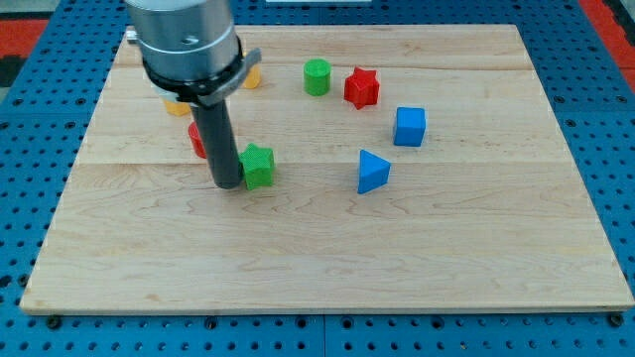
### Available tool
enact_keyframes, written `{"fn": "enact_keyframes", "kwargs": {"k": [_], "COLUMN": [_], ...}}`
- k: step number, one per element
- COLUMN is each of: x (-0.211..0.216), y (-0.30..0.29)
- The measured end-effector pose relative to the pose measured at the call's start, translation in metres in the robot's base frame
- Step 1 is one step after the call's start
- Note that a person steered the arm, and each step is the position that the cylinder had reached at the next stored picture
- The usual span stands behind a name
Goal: Move your arm towards yellow hexagon
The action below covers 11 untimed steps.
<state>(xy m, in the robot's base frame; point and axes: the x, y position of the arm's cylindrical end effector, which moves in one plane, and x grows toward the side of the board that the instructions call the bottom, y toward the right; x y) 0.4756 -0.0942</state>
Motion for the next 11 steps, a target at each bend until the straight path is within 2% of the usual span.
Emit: {"fn": "enact_keyframes", "kwargs": {"k": [2, 3, 4, 5, 7, 8, 9, 10, 11], "x": [-0.004, 0.008, -0.036, -0.058, -0.076, -0.075, -0.094, -0.144, -0.146], "y": [-0.025, -0.101, -0.191, -0.210, -0.122, -0.106, -0.115, -0.141, -0.092]}}
